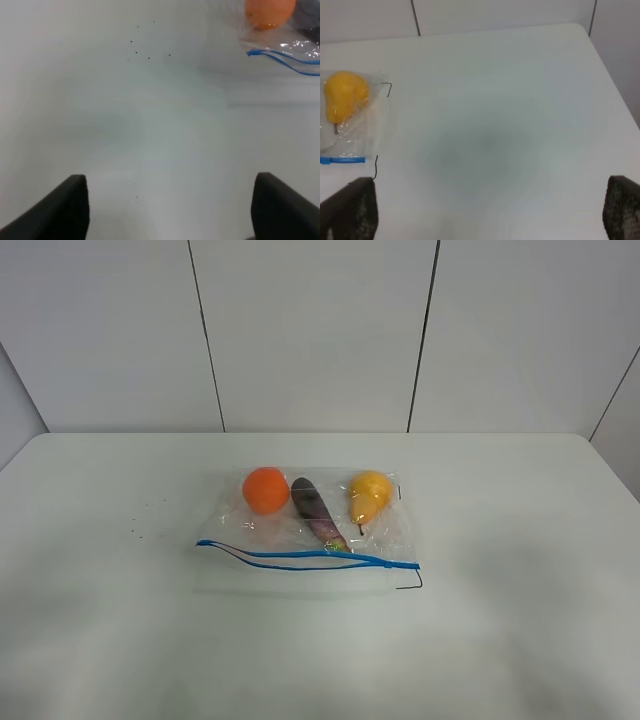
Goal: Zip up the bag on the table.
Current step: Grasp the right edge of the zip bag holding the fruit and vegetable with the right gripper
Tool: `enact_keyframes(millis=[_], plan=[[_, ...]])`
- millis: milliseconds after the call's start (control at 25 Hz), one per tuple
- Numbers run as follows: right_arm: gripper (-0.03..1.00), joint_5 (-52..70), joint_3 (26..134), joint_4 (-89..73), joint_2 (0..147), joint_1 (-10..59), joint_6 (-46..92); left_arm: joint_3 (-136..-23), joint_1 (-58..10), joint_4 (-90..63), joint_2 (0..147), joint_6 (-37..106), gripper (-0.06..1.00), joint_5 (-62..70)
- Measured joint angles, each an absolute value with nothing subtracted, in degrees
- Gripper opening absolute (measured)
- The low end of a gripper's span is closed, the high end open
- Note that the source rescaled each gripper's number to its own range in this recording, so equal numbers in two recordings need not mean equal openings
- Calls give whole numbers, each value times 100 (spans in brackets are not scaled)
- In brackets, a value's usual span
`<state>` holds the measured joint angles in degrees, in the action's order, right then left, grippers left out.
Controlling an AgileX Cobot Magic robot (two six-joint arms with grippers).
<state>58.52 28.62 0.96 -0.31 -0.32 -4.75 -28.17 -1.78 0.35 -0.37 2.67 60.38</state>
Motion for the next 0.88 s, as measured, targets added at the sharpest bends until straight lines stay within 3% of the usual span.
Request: enact_keyframes(millis=[480, 880], plan=[[100, 5852, 2875, 96, 109, -32, -475, -2817, -178, 35, -37, 267, 85, 6038], [100, 5229, 4232, 79, 3177, -32, -470, -2817, -178, 35, -37, 267, 85, 6038]])
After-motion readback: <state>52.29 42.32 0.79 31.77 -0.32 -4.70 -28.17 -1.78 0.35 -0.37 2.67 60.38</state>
